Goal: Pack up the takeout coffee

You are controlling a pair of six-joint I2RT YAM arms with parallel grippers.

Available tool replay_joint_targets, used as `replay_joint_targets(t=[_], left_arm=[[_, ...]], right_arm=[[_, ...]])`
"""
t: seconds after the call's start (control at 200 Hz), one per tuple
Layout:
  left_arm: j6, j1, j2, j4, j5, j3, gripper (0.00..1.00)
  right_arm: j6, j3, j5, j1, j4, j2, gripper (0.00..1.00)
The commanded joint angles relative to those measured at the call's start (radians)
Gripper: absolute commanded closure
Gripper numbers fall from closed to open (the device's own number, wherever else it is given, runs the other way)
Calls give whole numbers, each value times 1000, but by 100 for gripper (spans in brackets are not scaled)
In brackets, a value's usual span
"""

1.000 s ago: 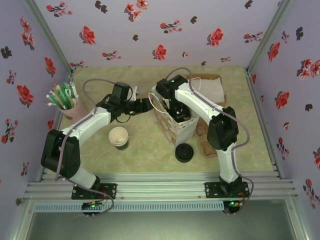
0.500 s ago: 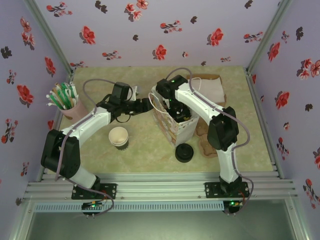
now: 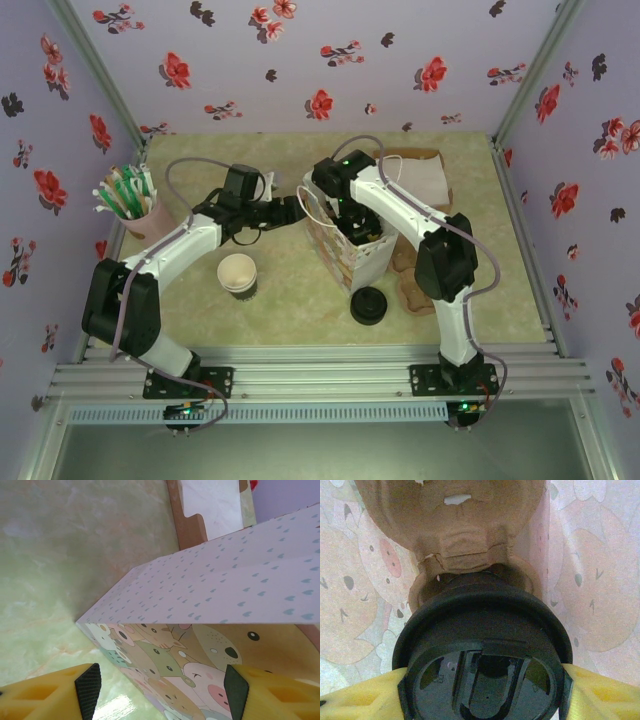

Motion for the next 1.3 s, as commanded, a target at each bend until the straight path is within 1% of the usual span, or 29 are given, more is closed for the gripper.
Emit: replay_joint_targets(t=[0.0,0.835,1.295], left_arm=[[20,-4,-5,-10,-18,27,31],[23,-4,-72,-36,-47,18,28],[32,-4,-146,-67,-65,-28,28]], right_arm=[[-11,-26,-17,-5,26,-14,32],[-10,-32,-6,-5,24,-42,25],[6,6,26,-6,1,-87,14]])
